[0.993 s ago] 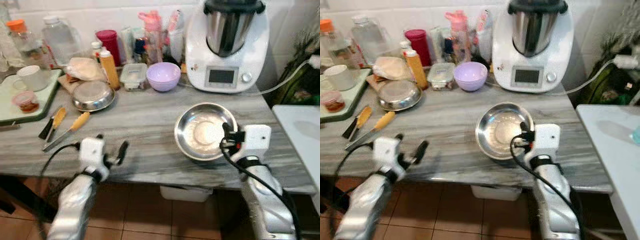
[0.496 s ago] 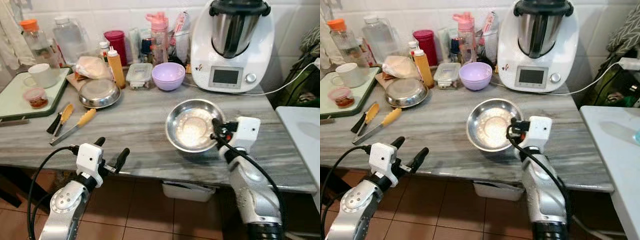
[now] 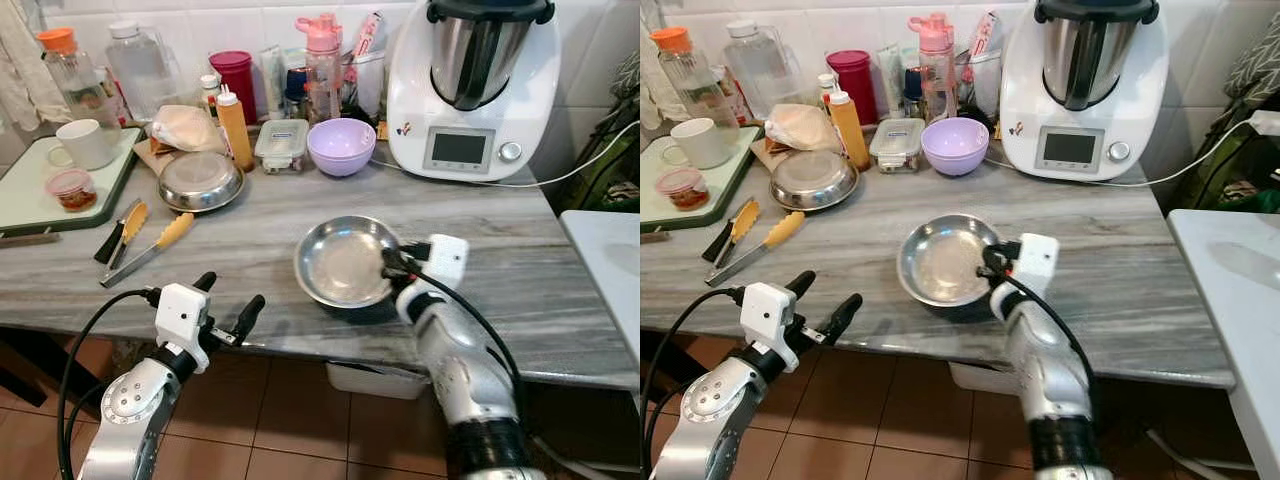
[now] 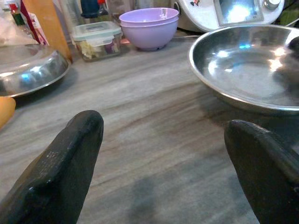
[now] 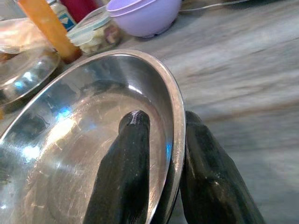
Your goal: Setting the table
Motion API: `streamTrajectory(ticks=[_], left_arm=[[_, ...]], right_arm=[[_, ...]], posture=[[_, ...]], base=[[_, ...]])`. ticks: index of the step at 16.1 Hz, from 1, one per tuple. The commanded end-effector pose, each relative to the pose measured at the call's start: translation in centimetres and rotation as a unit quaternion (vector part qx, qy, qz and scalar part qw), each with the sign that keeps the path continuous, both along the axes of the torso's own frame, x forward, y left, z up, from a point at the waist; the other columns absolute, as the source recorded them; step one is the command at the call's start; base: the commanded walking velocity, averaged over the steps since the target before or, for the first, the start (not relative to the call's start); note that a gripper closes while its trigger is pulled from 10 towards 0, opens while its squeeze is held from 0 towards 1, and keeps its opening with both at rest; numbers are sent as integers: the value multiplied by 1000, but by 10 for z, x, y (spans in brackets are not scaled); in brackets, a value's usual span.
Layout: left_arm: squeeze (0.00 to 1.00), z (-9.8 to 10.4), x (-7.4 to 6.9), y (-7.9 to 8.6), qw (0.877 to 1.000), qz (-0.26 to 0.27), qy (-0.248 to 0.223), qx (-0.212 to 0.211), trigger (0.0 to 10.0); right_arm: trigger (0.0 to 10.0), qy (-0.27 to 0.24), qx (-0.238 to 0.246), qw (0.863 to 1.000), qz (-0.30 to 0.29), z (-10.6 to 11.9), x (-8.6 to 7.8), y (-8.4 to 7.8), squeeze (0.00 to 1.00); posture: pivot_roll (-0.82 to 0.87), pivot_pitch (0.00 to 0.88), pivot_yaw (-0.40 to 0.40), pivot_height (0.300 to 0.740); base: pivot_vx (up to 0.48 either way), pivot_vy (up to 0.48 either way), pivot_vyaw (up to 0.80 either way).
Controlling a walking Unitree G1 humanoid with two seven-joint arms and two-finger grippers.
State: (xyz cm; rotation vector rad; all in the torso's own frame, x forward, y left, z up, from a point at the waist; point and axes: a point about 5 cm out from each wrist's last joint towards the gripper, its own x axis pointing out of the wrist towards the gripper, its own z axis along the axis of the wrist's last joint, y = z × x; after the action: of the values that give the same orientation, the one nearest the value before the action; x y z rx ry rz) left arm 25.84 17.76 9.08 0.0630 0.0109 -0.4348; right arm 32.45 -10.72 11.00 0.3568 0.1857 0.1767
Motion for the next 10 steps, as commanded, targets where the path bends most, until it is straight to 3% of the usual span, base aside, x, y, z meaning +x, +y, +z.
streamTrajectory(ticks=[1, 7, 10], left_arm=[[0, 2, -1, 0, 1000, -3, -1, -1, 10000], [0, 2, -4, -8, 998, -50, 14, -32, 10000], [0, -3, -9, -11, 996, -83, 30, -24, 10000]], right_arm=[[10000, -4, 2, 1000, 9, 4, 3, 6, 0], [10000, 36, 21, 999, -6, -3, 13, 11, 0], [10000, 63, 24, 998, -12, -11, 13, 11, 0]], posture=[[-49, 14, 76, 740], [-50, 10, 74, 740], [-50, 10, 74, 740]], base=[[0, 0, 0], [0, 0, 0], [0, 0, 0]])
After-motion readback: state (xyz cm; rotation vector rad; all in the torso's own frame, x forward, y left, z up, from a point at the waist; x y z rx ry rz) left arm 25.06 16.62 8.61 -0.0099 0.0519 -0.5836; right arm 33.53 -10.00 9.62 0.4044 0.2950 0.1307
